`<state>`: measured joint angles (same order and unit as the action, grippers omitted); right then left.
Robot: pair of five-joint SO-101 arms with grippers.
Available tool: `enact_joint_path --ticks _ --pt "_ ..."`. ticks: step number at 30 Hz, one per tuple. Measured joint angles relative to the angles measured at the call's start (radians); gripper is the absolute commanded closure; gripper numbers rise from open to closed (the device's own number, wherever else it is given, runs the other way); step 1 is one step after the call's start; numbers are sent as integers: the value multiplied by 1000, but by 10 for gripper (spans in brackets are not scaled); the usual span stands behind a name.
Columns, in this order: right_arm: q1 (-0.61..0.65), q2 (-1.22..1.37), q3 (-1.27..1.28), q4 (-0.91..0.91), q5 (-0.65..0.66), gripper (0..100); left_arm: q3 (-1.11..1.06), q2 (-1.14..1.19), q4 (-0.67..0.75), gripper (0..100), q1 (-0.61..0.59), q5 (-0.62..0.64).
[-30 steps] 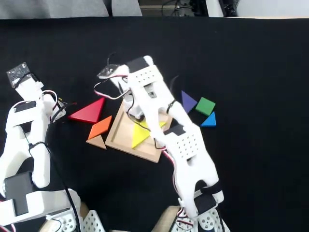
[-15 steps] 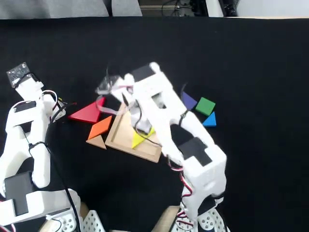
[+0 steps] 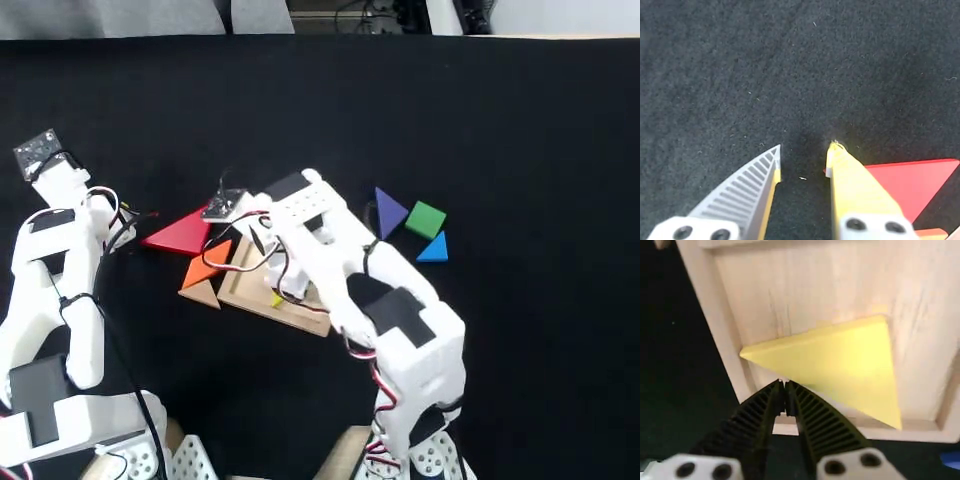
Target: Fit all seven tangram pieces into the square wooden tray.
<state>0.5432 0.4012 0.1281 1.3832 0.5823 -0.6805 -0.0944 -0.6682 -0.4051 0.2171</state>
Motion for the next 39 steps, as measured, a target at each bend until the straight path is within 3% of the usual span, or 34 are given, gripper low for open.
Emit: enact_joint_path --ticks 9,15,20,24,29,39 --pt "58 40 -48 -25 -14 988 0 0 0 841 0 0" --pt "66 55 -101 -95 -118 988 0 0 0 841 0 0" --pt "60 23 -175 -21 -184 988 0 0 0 841 0 0" --pt "-28 -103 -195 -9 -227 988 0 0 0 841 0 0" --pt "-137 -117 -135 -124 -238 988 0 0 0 841 0 0" --pt "-195 81 -124 -206 -238 988 0 0 0 841 0 0"
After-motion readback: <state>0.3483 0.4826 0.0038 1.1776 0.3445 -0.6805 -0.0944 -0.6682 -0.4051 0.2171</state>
